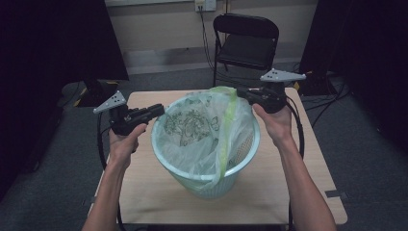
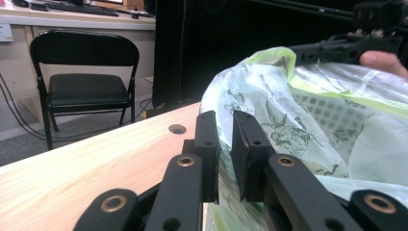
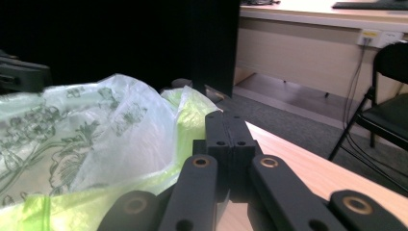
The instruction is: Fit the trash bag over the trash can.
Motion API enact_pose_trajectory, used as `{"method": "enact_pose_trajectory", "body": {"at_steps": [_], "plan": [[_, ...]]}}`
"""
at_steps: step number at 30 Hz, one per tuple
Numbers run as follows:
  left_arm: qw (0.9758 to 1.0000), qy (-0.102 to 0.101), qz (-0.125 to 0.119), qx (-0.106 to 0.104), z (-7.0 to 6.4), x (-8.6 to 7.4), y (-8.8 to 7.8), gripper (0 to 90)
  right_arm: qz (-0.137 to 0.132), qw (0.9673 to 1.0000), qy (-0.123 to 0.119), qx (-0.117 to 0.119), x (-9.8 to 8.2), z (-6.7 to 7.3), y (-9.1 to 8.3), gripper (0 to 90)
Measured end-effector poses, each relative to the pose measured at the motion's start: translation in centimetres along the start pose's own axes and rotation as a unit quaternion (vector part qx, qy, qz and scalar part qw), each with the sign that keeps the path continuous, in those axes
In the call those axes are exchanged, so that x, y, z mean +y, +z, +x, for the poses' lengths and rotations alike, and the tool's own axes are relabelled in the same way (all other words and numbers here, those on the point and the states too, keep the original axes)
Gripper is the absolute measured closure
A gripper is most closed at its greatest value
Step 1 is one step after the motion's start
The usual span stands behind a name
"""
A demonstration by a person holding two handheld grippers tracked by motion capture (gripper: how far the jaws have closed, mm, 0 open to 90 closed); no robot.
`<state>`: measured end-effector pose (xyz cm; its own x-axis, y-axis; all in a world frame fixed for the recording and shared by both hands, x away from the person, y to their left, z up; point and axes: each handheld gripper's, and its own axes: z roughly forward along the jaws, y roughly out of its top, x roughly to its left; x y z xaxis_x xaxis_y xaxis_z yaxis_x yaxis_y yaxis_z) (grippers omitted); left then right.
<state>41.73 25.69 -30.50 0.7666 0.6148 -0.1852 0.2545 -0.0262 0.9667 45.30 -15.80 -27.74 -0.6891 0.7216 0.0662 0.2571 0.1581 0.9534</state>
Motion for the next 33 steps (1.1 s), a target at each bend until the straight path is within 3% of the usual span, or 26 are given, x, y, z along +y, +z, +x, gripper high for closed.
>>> {"method": "enact_pose_trajectory", "body": {"at_steps": [8,10,12,13,14,17,20,26,33], "plan": [[1.0000,-0.007,0.004,-0.004,0.4,0.3,0.5,80.6,0.002,0.9994,0.034,0.010,-3.0,-1.4,0.1,89.8],[0.9999,-0.009,0.001,-0.007,1.0,0.7,1.1,71.1,0.007,0.9991,0.039,0.015,-3.1,-1.7,0.5,89.3],[0.9996,-0.017,-0.002,-0.024,1.5,1.0,1.8,61.7,0.015,0.9991,0.035,0.020,-2.9,-1.9,0.7,88.3],[0.9995,-0.020,0.006,-0.026,1.8,1.2,2.4,59.1,0.019,0.9991,0.033,0.020,-2.7,-2.0,0.9,86.4],[0.9994,-0.014,0.018,-0.025,1.9,1.3,2.9,59.7,0.023,0.9992,0.028,0.013,-2.5,-2.0,0.9,83.3],[0.9986,-0.015,0.016,-0.049,2.1,1.2,3.6,77.8,0.017,0.9995,0.027,-0.005,-2.0,-2.0,0.6,70.9],[0.9992,-0.002,0.015,-0.036,1.9,1.2,3.3,89.9,0.004,0.9994,0.027,-0.019,-1.4,-1.6,-0.2,60.1],[0.9992,-0.010,0.006,-0.038,1.5,0.7,2.0,90.0,-0.015,0.9996,0.014,-0.019,-0.5,0.1,-1.6,50.8],[0.9989,-0.004,0.010,-0.046,-0.6,-0.1,-0.9,89.3,-0.012,0.9999,0.001,-0.001,-0.3,1.7,-2.0,49.6]]}}
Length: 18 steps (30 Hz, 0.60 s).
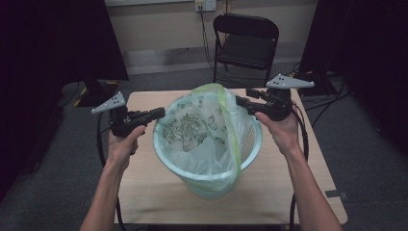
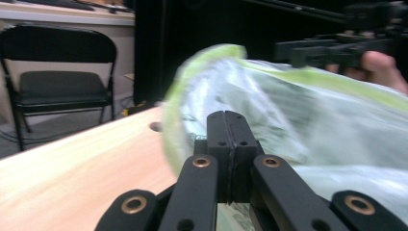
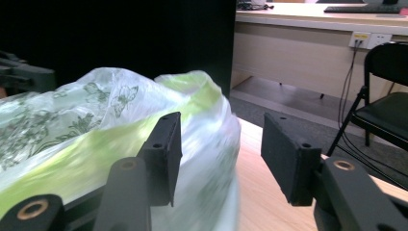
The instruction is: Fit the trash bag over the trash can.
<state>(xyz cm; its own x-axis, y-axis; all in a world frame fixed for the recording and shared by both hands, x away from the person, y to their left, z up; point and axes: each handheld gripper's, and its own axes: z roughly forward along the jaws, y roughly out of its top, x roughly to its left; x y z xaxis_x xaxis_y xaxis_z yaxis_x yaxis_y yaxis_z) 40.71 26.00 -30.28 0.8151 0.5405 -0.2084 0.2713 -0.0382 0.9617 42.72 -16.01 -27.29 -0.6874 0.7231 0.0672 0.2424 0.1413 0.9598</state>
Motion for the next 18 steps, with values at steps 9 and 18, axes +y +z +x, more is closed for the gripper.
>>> {"method": "enact_pose_trajectory", "body": {"at_steps": [9,18], "plan": [[0.9996,-0.002,0.005,0.027,1.5,0.6,2.9,76.4,-0.017,0.9994,-0.009,0.028,0.7,2.3,-1.0,49.6],[0.9982,0.015,0.020,0.054,-1.3,0.2,-1.1,76.9,-0.004,0.9980,-0.027,0.058,0.9,5.0,-2.0,42.4]]}}
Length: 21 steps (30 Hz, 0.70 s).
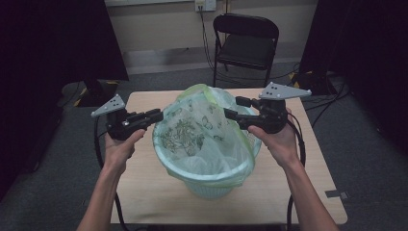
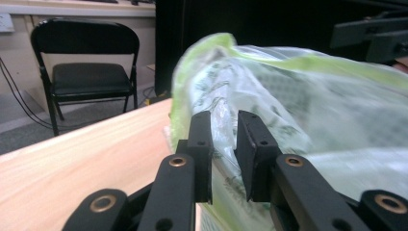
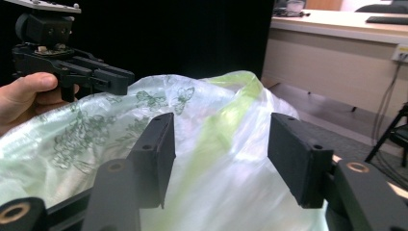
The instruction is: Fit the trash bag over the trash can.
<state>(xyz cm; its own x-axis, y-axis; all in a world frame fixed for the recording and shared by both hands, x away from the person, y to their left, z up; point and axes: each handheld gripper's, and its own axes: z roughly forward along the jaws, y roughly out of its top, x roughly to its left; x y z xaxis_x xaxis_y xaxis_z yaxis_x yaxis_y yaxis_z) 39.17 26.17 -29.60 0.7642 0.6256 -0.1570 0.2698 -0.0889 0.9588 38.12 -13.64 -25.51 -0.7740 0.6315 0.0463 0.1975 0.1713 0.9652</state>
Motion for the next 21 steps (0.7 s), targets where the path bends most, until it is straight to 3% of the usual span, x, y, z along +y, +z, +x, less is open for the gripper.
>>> {"method": "enact_pose_trajectory", "body": {"at_steps": [4,7,8,11,16,21], "plan": [[0.9995,-0.011,-0.028,0.005,0.6,0.1,0.2,73.7,-0.004,0.9998,-0.015,0.014,0.3,1.4,-0.7,41.3],[0.9991,-0.026,-0.032,-0.002,1.2,0.1,1.5,71.9,0.024,0.9992,-0.026,0.019,0.0,1.9,-0.5,43.6],[0.9994,-0.021,-0.028,-0.001,1.3,0.1,1.8,72.0,0.036,0.9987,-0.035,0.010,-0.1,1.9,-0.3,45.8],[0.9992,-0.027,-0.030,0.003,1.3,-0.2,2.0,73.5,0.051,0.9978,-0.041,-0.009,-0.5,1.4,-0.2,60.1],[0.9994,-0.017,-0.030,0.002,0.7,-0.7,1.3,73.8,0.054,0.9978,-0.034,-0.014,-1.3,-0.2,-0.3,90.0],[0.9993,-0.011,-0.036,0.005,0.4,-1.0,0.8,74.4,0.018,0.9987,-0.028,-0.040,-1.5,-1.4,-1.0,90.0]]}}
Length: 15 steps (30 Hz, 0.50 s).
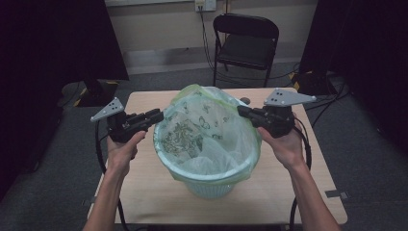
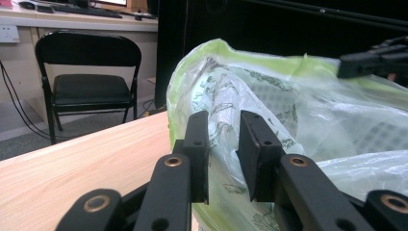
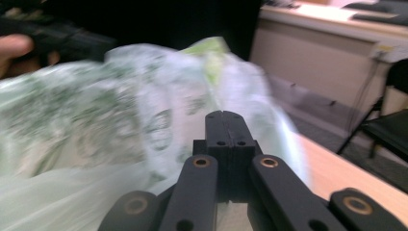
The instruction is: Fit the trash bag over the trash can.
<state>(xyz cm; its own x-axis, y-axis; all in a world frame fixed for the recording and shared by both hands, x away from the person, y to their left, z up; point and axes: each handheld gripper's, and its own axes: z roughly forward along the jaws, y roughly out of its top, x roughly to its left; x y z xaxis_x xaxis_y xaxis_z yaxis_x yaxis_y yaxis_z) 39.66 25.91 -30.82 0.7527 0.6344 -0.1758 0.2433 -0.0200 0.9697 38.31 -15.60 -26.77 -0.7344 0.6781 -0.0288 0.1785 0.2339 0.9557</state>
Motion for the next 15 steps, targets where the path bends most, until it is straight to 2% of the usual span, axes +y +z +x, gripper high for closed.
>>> {"method": "enact_pose_trajectory", "body": {"at_steps": [3,8,10,12,15], "plan": [[1.0000,-0.003,-0.002,-0.001,0.0,-0.1,0.0,74.5,-0.013,0.9995,0.015,-0.024,-0.5,-1.6,-0.3,90.0],[1.0000,0.004,-0.001,-0.006,-0.2,-0.1,0.0,74.5,-0.023,0.9963,0.062,-0.054,-2.8,-4.6,-0.6,90.0],[0.9999,0.009,-0.001,-0.007,-0.4,0.0,0.1,74.5,-0.023,0.9954,0.075,-0.055,-3.6,-5.3,-0.5,90.0],[0.9999,0.015,0.002,-0.001,-0.7,0.1,0.3,74.6,-0.021,0.9952,0.077,-0.057,-4.2,-5.5,-0.3,90.0],[1.0000,0.009,-0.001,-0.004,-0.6,0.1,0.4,74.4,-0.030,0.9952,0.080,-0.046,-4.9,-6.0,0.2,90.0]]}}
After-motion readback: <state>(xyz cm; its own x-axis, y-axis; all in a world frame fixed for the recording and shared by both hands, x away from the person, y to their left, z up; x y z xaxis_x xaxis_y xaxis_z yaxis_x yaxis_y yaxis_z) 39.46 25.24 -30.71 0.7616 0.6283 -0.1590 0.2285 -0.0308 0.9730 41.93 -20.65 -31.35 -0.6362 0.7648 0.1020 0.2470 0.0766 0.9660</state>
